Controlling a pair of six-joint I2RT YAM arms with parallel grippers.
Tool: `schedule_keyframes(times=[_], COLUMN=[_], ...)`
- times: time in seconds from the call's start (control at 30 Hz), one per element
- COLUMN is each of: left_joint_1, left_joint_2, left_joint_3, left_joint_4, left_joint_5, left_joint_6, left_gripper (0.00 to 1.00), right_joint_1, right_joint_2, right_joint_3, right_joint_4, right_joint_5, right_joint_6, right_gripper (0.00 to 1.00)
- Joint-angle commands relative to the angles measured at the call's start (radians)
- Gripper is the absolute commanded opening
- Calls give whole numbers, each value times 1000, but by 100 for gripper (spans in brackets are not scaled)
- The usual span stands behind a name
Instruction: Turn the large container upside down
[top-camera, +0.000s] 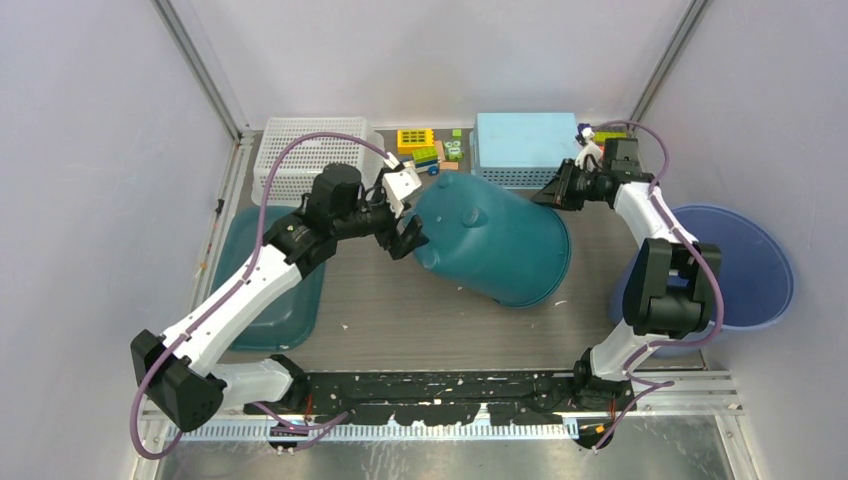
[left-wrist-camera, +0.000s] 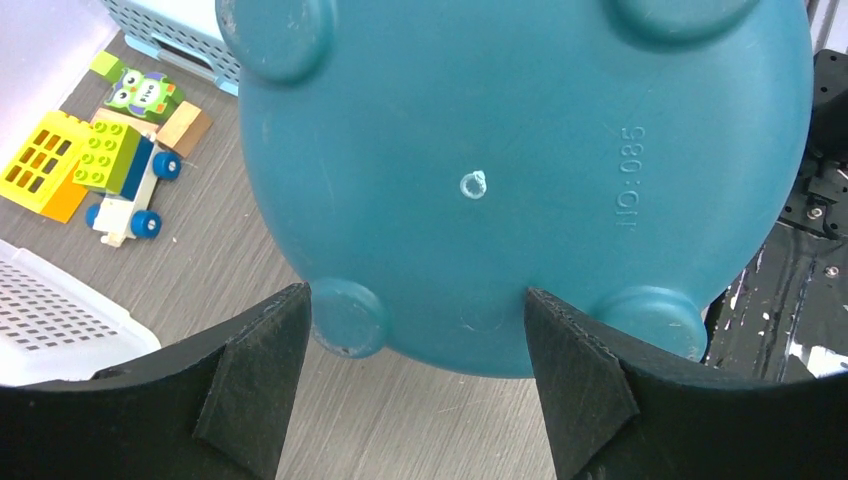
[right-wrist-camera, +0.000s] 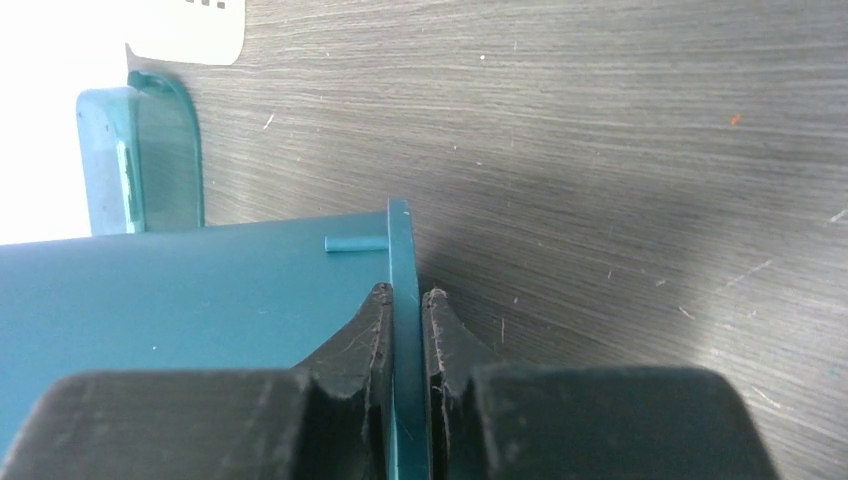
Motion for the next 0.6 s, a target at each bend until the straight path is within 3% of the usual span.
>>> schedule_keyframes(times=[0.0,0.57], left_joint_1=[-5,-5], left_joint_2=[20,104], left_joint_3=[26,84], left_joint_4=[-5,18], left_joint_5=[42,-6], left_joint_6=[-21,-110], left_gripper=[80,80], right_joint_1=[68,186], right_joint_2=[7,152], right_joint_3=[26,58], right_joint_4=[-23,19], right_joint_5=[38,34], right_joint_6=[2,11], right_gripper=[1,2])
